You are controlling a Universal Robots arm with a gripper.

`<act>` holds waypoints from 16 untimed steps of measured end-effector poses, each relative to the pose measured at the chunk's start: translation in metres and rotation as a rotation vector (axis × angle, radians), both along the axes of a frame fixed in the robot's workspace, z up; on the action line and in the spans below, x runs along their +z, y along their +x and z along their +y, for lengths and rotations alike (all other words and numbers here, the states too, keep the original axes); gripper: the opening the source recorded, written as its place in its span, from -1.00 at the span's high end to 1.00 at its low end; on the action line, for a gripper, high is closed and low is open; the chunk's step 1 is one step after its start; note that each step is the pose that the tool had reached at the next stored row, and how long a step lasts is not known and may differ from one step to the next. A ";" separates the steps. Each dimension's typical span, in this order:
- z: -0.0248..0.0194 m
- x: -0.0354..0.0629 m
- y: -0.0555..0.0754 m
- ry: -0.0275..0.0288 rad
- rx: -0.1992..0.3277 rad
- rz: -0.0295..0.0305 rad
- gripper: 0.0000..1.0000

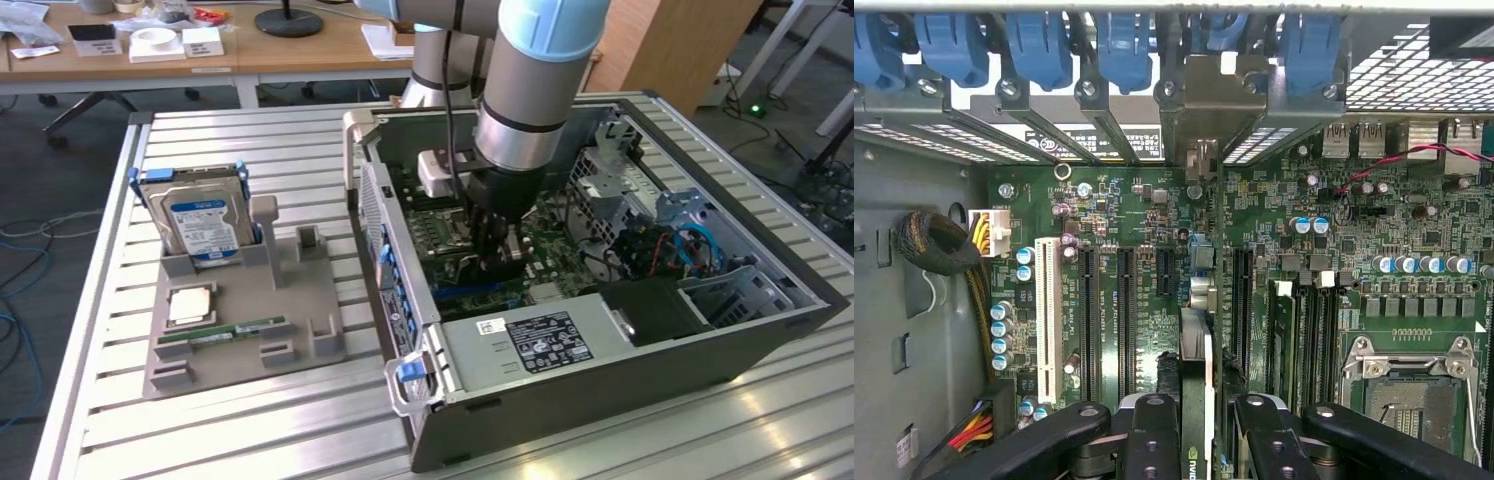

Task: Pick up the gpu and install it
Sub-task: 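Insert the gpu into the slot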

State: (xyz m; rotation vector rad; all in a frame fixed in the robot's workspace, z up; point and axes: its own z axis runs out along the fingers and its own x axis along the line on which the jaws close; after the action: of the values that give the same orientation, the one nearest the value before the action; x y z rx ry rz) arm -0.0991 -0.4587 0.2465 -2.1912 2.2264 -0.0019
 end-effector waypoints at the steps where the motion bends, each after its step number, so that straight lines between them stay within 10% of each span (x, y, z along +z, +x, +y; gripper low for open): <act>1: 0.0000 -0.0005 0.000 0.0002 0.000 -0.0001 0.47; 16: 0.0000 -0.0025 0.000 -0.0001 0.000 0.0001 0.47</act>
State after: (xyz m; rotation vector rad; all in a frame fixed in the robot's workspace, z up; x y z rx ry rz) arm -0.0991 -0.4587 0.2439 -2.1914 2.2265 -0.0020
